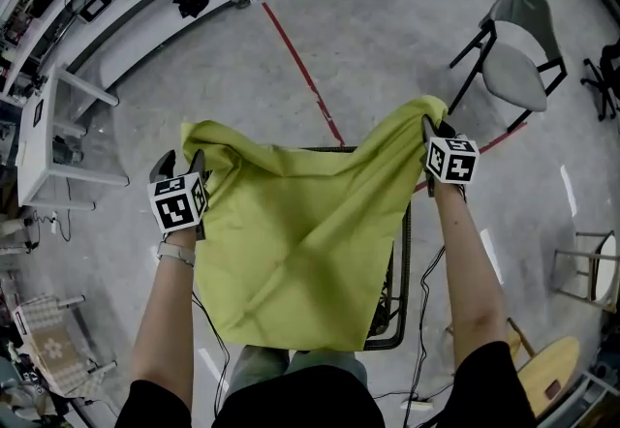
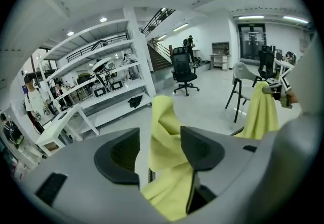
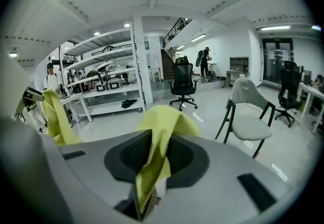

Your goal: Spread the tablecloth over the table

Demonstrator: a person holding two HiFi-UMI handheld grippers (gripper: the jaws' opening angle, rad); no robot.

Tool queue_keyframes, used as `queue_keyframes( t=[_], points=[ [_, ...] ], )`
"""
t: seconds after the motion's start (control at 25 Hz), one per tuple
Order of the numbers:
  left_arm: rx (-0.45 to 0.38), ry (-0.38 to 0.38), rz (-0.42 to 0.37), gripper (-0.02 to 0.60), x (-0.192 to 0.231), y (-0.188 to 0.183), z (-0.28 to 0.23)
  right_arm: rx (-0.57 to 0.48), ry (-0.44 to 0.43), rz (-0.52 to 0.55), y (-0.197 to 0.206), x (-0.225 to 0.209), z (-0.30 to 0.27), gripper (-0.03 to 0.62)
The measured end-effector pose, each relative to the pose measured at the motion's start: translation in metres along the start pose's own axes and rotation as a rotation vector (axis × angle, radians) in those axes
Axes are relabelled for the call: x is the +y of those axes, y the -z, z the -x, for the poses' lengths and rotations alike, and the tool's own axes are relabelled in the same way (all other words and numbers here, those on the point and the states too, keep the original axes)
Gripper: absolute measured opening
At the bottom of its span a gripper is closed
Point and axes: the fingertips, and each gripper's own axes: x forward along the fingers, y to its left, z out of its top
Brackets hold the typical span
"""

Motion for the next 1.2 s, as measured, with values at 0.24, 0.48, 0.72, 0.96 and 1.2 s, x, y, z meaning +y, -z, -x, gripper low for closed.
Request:
queue_keyframes(
  t=[0.24, 0.48, 0.72, 0.96, 1.2],
  points=[
    [0.013, -0.034, -0.023, 0.296, 0.005, 0.016, 0.013, 0.010, 0.032, -0.024, -0.004, -0.008, 0.004, 0.226],
    [0.011, -0.045, -0.044, 0.321, 0.007, 0.025, 0.025, -0.062, 0.066, -0.018, -0.031, -0.013, 0.018, 0.301],
    [0.010, -0.041, -0.060, 0.327, 0.000, 0.043, 0.048, -0.114, 0.066, 0.023, -0.055, -0.008, 0.041, 0.310],
    [0.027, -0.032, -0.061, 0.327, 0.002, 0.077, 0.080, -0.113, 0.033, 0.045, -0.052, 0.016, 0.064, 0.312],
    [0.036, -0.028, -0.049, 0.327, 0.011, 0.121, 0.119, -0.087, 0.006, 0.033, -0.025, 0.045, 0.091, 0.313]
  ],
)
